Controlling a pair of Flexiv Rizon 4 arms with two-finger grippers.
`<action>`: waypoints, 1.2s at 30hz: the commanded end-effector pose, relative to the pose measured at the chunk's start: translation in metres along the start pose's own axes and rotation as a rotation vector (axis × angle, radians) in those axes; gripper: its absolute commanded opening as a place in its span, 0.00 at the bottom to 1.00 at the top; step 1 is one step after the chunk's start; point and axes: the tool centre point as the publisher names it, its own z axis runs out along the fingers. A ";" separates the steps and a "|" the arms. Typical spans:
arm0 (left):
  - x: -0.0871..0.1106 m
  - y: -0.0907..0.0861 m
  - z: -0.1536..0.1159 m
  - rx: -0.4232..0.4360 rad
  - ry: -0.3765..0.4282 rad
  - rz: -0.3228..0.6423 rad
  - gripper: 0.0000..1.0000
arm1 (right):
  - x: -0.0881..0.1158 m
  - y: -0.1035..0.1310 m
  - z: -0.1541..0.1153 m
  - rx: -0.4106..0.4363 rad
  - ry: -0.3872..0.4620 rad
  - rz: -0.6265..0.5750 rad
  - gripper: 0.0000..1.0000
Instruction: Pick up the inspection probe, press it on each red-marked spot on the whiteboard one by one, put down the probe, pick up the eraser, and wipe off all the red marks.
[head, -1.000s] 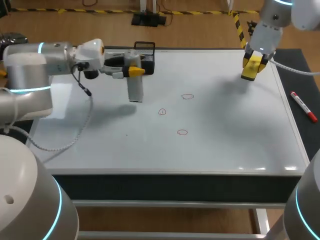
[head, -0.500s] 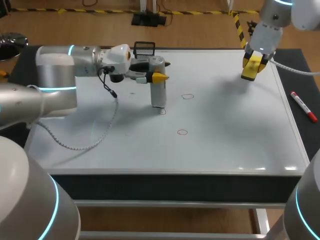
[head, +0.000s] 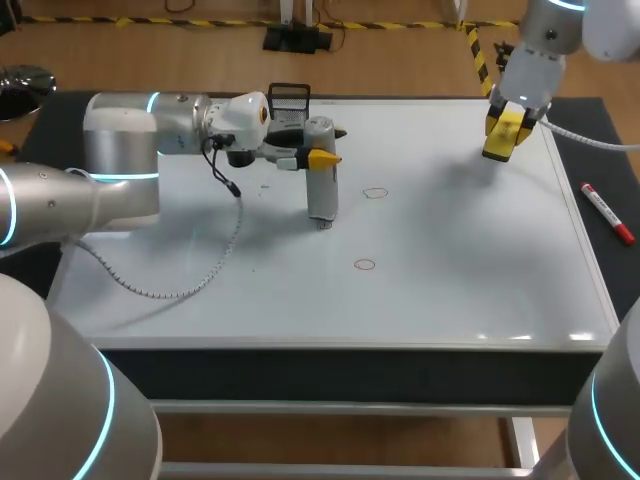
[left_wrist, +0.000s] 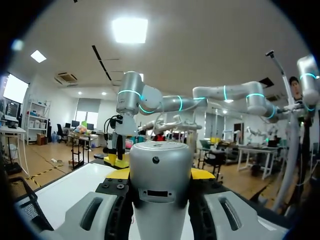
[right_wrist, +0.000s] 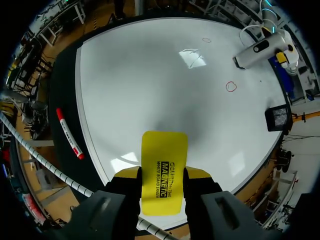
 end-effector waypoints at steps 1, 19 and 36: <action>0.003 0.005 0.000 0.009 0.015 -0.006 0.00 | 0.000 0.000 -0.001 0.001 0.005 -0.002 0.00; 0.013 0.010 0.002 -0.003 0.027 0.019 0.00 | 0.000 0.000 -0.001 0.001 0.005 -0.002 0.00; 0.023 -0.006 0.001 -0.015 0.018 0.036 0.00 | 0.000 0.000 -0.001 0.001 0.005 -0.002 0.00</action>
